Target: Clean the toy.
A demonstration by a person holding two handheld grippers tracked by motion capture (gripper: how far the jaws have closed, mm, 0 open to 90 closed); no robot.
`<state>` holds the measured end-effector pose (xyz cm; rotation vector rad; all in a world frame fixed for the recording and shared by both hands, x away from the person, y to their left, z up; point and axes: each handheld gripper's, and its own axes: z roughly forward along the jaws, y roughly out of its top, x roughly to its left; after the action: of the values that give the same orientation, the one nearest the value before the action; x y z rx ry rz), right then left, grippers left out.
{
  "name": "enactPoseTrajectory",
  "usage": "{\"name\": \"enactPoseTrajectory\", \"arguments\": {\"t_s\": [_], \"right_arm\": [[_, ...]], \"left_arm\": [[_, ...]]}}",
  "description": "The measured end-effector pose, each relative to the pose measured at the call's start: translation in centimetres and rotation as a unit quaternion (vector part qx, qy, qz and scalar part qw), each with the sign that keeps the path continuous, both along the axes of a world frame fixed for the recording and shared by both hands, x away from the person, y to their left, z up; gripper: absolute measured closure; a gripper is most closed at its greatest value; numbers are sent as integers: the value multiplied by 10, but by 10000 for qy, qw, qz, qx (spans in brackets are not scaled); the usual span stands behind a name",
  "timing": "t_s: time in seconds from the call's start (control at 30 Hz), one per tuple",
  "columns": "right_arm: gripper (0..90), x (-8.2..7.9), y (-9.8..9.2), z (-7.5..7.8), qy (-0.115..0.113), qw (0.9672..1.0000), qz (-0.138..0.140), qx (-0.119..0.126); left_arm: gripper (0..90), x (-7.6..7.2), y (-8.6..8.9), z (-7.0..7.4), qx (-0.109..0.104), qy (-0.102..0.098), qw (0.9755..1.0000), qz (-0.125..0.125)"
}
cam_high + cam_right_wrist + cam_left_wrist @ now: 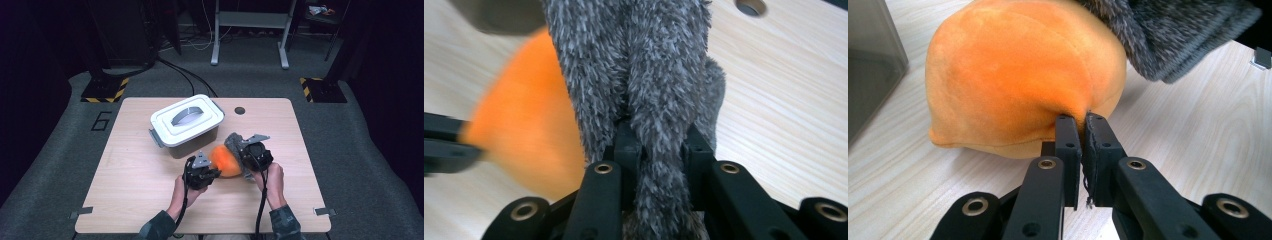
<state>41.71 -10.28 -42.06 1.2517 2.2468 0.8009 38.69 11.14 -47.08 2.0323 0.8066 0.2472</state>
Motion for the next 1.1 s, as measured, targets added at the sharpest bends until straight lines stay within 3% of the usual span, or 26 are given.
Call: {"name": "enactPoseTrajectory", "arguments": {"t_s": [0.23,0.4,0.47,0.57,0.67,0.8,0.87,0.97,1.1], "right_arm": [[749,18,-28,-24,357,9979,-537,-60],[748,28,-39,-44,670,9953,-680,-153],[747,28,-41,-46,751,9944,-739,-105],[748,23,-42,-35,495,9959,-752,-125],[748,12,-39,-15,147,9974,-701,17],[748,-2,-25,6,-146,9993,-270,232],[748,-2,-17,5,2,9997,-158,186],[751,4,-10,-8,134,9999,-102,32],[751,4,-11,-11,150,9997,-151,135]], "left_arm": [[857,0,0,0,16,7,10000,-8],[857,1,2,0,23,14,10000,8],[856,1,2,-1,4,2,10000,14],[855,1,3,0,12,-16,10000,29],[855,1,3,-1,-7,3,10000,37],[854,1,4,0,11,-10,10000,58],[852,1,4,0,14,-25,10000,55],[842,1,4,-1,3,-22,10000,91],[774,-1,4,-3,-25,-3,9999,148]]}}
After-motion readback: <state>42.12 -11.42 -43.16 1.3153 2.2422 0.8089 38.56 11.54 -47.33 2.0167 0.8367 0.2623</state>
